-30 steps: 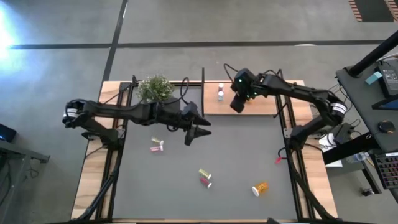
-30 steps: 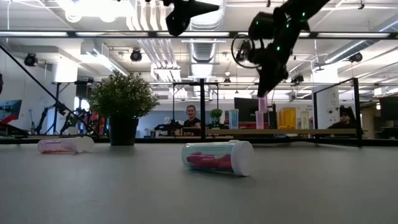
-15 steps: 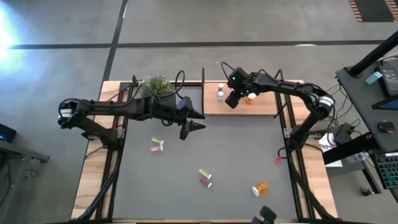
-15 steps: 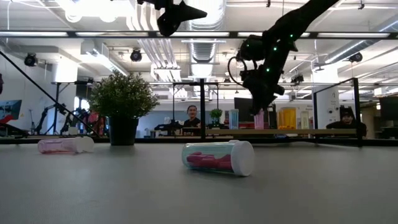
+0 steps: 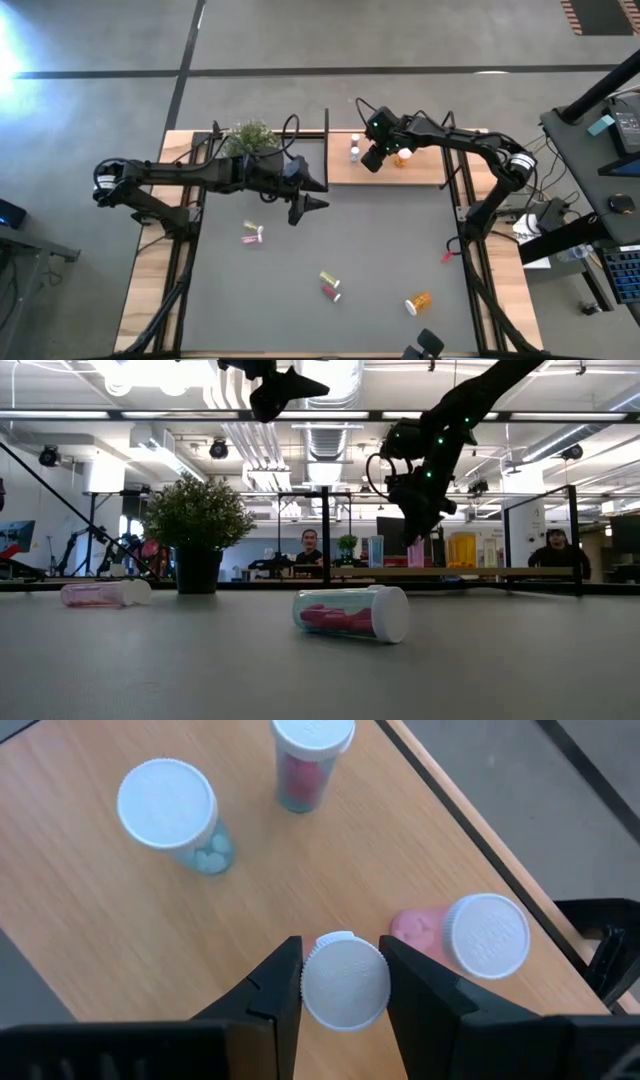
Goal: Pick and place medicine bottles onto shelf by color
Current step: Put the right pink pill bottle on the shelf aligned with the other pink pill bottle, then put the pink pill bottle on the shelf aligned with the other pink pill bottles
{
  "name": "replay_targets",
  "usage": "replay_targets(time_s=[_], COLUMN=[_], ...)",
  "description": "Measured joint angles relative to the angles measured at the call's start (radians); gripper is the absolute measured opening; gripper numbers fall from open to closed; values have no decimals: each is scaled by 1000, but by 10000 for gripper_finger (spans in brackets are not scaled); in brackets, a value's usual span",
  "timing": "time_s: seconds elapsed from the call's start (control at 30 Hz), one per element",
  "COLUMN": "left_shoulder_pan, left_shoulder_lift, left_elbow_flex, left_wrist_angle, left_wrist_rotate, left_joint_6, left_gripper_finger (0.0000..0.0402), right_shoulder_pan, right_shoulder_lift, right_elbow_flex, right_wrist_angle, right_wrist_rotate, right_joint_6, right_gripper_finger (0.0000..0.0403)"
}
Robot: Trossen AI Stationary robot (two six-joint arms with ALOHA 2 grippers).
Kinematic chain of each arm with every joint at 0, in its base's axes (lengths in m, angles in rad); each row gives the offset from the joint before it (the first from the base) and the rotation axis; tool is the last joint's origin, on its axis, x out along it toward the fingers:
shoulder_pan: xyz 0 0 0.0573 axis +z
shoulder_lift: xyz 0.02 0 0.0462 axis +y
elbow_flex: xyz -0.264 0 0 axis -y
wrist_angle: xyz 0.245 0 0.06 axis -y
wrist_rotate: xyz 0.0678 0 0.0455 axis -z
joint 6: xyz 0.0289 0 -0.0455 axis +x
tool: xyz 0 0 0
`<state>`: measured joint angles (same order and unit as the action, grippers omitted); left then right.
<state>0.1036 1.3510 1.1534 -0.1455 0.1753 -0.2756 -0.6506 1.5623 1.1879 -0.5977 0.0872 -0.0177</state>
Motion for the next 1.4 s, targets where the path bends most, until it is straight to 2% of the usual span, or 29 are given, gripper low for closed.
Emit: replay_targets(time_s=[0.6,0.77,1.03,1.17,1.27,1.4], left_shoulder_pan=[0,0,2,2,-1,-15], left_shoulder_lift=[0,-5,-9,-9,-12,-15], left_elbow_flex=[0,0,2,5,5,5], left_wrist_angle=[3,2,7,6,-50,-198], left_wrist_rotate=[0,0,0,0,9,26], left_joint_6=[-5,-5,-6,-53,-141,-198], left_gripper_finger=[206,206,206,206,206,206], right_shoulder_pan=[0,0,6,25,63,162], right_shoulder_lift=[-3,-29,-132,-219,-283,-357], right_elbow_flex=[-14,4,50,51,47,34], right_wrist_angle=[-5,-73,-174,-183,-183,-184], right_wrist_rotate=[-10,-11,-20,-115,-191,-200], right_joint_6=[0,0,51,108,155,193], right_gripper_finger=[157,175,191,188,185,183])
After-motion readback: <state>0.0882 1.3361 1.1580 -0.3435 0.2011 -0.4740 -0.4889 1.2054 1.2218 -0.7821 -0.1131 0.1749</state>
